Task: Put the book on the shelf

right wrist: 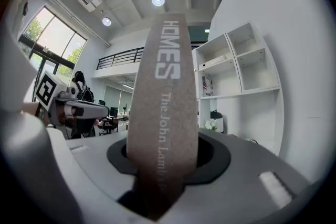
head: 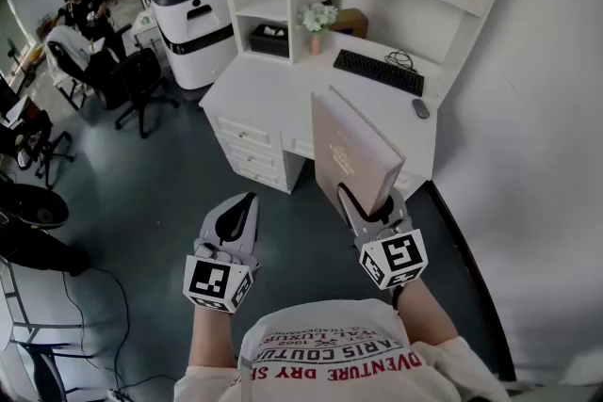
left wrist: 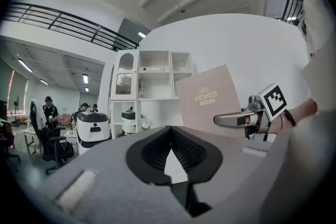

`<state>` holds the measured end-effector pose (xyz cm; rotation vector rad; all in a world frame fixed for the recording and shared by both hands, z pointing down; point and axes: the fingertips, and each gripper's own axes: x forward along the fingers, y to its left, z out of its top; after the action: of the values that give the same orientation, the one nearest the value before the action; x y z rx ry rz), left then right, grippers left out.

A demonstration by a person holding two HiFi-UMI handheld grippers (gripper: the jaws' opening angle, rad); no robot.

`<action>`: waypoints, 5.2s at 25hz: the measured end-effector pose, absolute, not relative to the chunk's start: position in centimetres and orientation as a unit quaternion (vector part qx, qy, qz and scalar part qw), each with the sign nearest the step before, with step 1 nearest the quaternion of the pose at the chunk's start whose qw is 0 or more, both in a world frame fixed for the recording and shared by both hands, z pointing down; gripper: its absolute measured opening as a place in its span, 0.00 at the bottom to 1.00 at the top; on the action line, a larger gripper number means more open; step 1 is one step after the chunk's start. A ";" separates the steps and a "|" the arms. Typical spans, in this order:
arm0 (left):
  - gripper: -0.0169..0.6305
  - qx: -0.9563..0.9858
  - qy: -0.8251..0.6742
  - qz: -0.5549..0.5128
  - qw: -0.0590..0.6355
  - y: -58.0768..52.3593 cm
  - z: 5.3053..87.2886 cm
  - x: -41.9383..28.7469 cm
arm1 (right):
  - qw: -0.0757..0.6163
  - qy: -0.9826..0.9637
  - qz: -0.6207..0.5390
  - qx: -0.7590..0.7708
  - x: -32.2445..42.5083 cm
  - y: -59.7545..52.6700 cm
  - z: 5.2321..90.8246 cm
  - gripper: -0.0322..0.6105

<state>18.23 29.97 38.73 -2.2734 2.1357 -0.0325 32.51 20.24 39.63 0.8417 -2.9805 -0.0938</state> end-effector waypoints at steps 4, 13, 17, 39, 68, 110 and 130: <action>0.03 -0.729 0.685 -0.009 0.006 30.1 39.1 17.8 | 0.023 -0.961 -0.029 0.274 32.1 20.4 39.9 0.32; 0.03 -0.737 0.676 -0.004 0.004 31.5 39.2 16.8 | 0.027 -0.960 -0.028 0.278 30.3 22.3 39.8 0.32; 0.03 -0.741 0.672 -0.006 0.007 32.8 39.5 14.9 | 0.028 -0.955 -0.032 0.295 28.6 22.7 40.3 0.32; 0.03 -0.728 0.685 -0.006 0.007 16.6 40.1 0.6 | 0.015 -0.958 -0.025 0.285 14.3 5.5 40.3 0.32; 0.03 -0.850 0.521 0.012 0.077 -16.3 33.5 -8.1 | 0.009 -0.883 -0.092 0.461 6.2 -22.5 31.8 0.32; 0.03 -0.886 0.451 0.033 0.103 -27.5 30.7 -14.9 | 0.011 -0.789 -0.162 0.593 -1.7 -42.0 13.5 0.32; 0.03 -0.873 0.477 0.021 0.101 -33.5 31.6 -14.4 | 0.038 -0.795 -0.175 0.579 -2.9 -50.6 13.3 0.32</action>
<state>-14.35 -33.52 31.61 -2.5775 1.4101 0.0615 -2.88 -50.59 13.28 1.7756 -2.4399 -0.5381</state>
